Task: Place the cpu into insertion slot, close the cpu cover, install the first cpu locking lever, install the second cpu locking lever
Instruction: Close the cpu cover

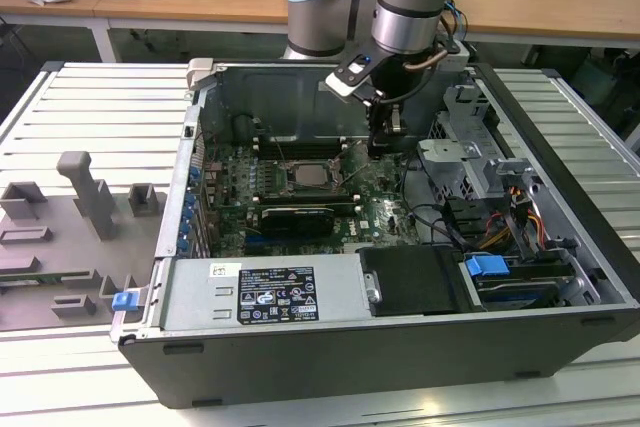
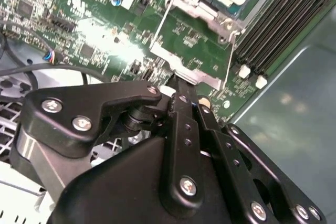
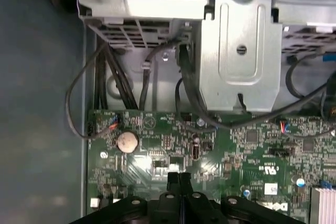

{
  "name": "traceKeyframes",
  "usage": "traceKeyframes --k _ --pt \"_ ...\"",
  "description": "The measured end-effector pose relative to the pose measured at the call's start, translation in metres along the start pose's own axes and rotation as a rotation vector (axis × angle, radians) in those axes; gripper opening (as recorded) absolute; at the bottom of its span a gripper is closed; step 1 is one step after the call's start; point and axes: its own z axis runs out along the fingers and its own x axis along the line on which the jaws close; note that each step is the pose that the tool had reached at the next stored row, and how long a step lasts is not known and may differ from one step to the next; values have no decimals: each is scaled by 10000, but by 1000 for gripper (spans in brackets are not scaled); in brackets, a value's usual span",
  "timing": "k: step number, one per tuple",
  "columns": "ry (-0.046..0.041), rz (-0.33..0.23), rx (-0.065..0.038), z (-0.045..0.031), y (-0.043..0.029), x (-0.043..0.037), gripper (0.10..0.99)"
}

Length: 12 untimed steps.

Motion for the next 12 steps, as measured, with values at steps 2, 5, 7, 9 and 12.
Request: traceKeyframes --k 2,5,7,9,12 --pt "0 -2 0 1 -50 1 106" --pt "1 -8 -1 4 -140 3 106" --pt "1 -13 -2 9 -183 4 106" --pt "0 -18 -3 15 -232 5 106" --pt "-1 -30 -3 26 -297 6 106"
